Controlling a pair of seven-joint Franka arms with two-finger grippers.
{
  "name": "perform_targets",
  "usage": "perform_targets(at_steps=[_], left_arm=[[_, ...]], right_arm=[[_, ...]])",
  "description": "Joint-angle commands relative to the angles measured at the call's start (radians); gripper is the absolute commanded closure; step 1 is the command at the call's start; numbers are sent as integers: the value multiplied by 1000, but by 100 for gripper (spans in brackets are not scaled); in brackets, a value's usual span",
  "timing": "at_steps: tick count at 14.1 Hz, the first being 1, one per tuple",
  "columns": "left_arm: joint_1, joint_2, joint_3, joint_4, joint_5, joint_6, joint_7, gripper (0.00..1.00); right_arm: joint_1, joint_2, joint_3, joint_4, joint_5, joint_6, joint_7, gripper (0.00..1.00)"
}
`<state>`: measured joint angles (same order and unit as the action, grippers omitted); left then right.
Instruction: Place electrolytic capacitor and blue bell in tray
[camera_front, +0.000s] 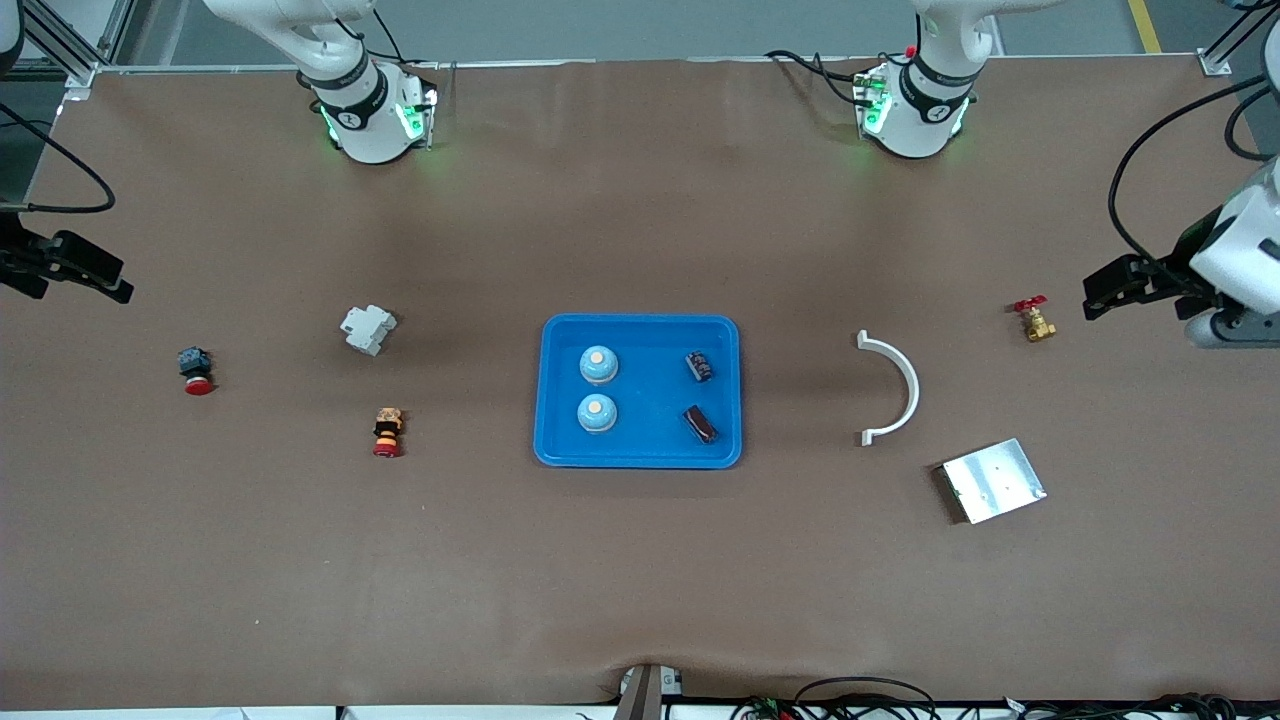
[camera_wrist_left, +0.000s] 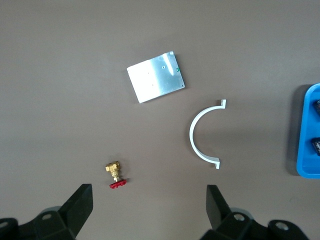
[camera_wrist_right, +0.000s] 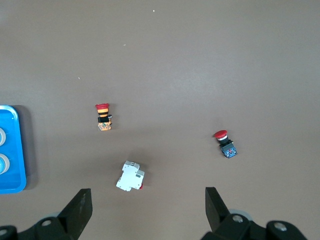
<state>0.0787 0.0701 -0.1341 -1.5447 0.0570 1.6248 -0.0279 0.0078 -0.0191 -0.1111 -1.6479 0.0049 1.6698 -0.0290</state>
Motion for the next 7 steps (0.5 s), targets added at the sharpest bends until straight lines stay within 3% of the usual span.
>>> perform_targets(at_steps=[1, 7], left_arm=[[3, -38, -2, 18, -17, -34, -3, 0], [28, -32, 10, 15, -68, -42, -1, 0]], right_arm=[[-11, -33, 7, -41, 7, 15, -11, 0], [-11, -33, 7, -41, 7, 15, -11, 0]])
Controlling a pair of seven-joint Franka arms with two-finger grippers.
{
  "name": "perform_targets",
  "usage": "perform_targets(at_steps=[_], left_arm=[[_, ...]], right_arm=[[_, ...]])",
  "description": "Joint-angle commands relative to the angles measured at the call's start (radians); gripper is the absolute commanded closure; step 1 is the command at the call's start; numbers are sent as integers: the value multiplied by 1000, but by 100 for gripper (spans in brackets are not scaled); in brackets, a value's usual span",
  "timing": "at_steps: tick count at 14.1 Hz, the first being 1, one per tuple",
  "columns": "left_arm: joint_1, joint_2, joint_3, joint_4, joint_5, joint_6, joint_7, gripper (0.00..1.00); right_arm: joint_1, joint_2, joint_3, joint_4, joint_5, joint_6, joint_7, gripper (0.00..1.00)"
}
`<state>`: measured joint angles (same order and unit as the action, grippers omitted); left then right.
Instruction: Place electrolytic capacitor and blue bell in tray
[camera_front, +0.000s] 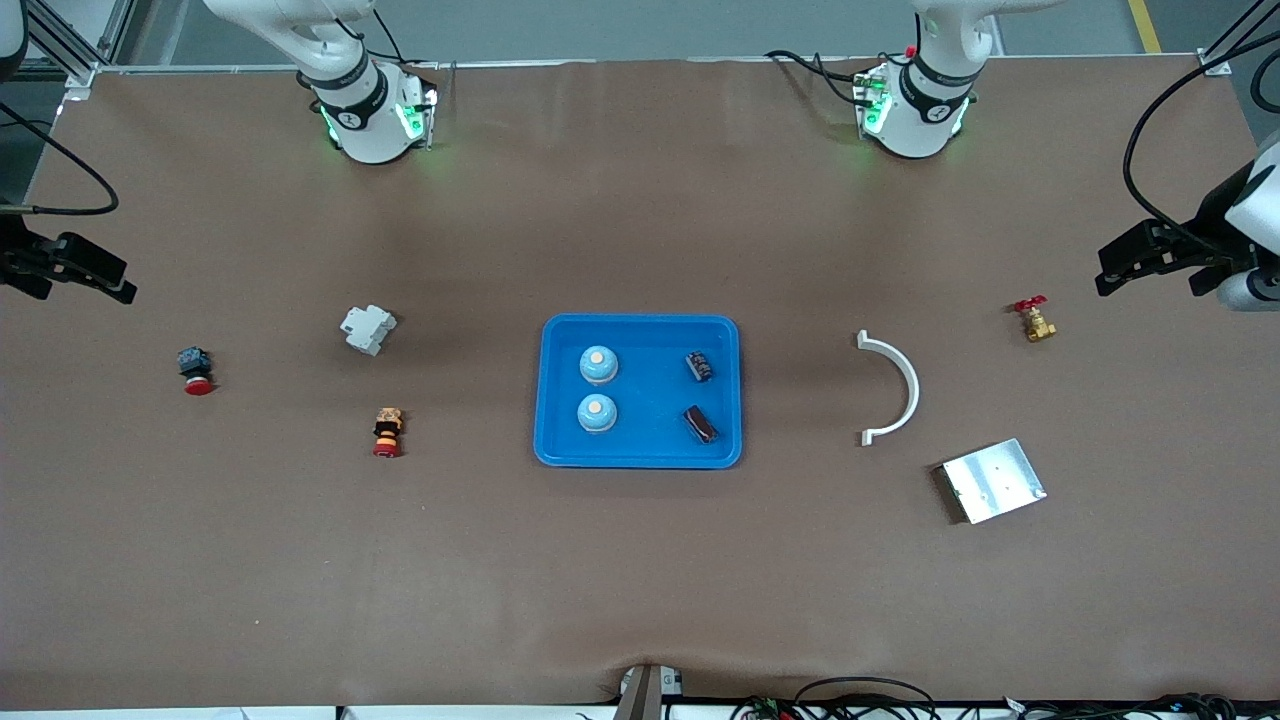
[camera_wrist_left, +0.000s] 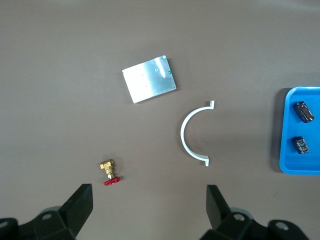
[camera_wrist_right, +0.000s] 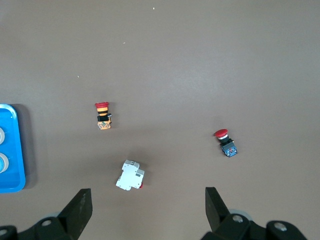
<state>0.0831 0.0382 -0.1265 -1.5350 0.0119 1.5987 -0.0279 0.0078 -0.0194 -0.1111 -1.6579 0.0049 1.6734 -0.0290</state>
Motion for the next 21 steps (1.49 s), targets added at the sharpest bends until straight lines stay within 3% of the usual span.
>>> perform_targets(at_steps=[1, 21], left_arm=[[35, -1, 1, 7, -32, -16, 0, 0], [30, 31, -18, 7, -29, 26, -41, 0]], right_arm=[[-11, -33, 7, -32, 7, 11, -11, 0], [-11, -33, 8, -34, 7, 17, -11, 0]])
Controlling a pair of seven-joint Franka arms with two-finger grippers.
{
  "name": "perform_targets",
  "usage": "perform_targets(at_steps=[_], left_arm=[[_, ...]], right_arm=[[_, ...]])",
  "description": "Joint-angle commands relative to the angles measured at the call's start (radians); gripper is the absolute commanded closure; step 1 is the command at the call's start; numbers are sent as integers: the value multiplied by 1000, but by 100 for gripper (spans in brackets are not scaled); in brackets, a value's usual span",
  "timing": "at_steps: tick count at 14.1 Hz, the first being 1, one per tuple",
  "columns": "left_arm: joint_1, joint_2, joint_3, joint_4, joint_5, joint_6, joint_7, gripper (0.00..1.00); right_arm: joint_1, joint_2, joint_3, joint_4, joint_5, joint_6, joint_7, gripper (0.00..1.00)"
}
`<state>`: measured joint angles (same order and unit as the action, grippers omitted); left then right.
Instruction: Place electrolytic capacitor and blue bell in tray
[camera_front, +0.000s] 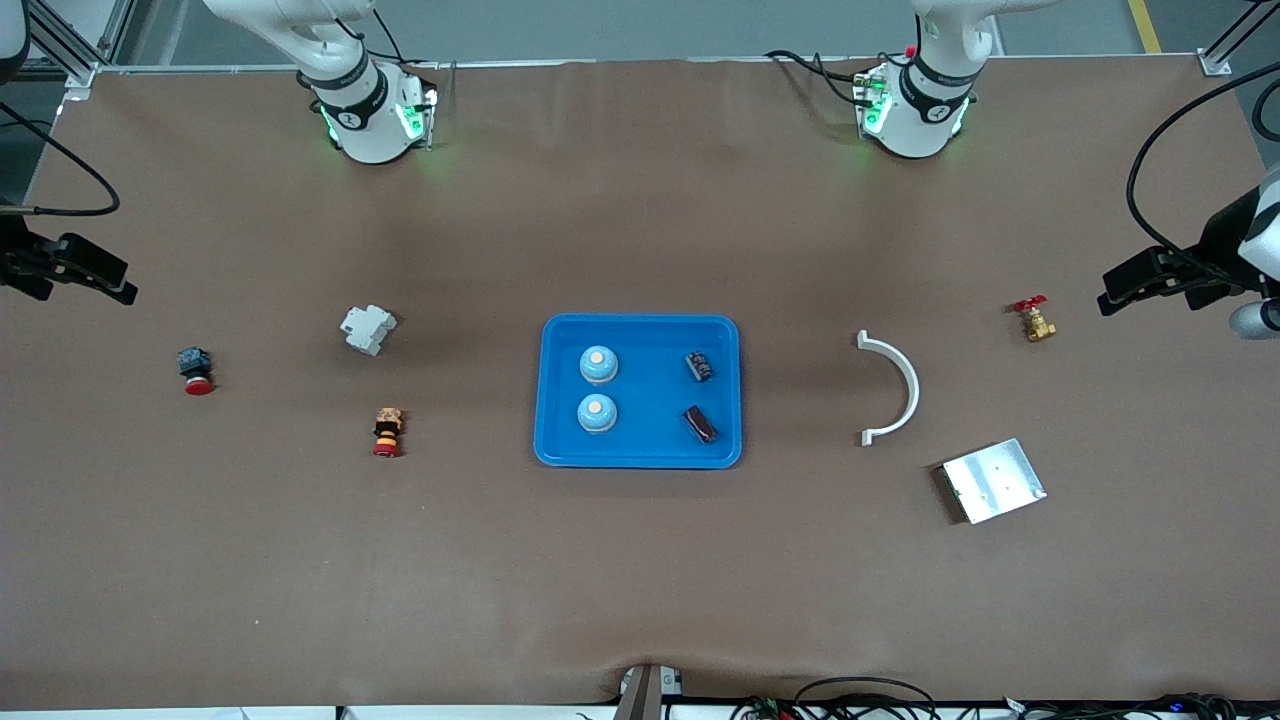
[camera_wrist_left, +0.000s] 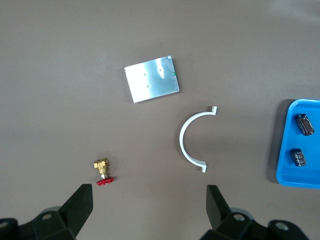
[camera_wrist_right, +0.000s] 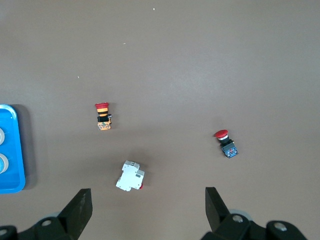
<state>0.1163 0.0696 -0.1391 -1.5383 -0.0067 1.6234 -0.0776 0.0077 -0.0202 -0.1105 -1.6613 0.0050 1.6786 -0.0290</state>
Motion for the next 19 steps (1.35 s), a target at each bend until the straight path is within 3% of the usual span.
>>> perform_targets(at_steps=[1, 19], left_arm=[[-1, 1, -5, 10, -10, 1, 13, 0], [-3, 7, -7, 10, -12, 1, 21, 0]], right_arm=[[-11, -32, 8, -31, 7, 12, -11, 0], [-8, -33, 12, -31, 7, 26, -11, 0]])
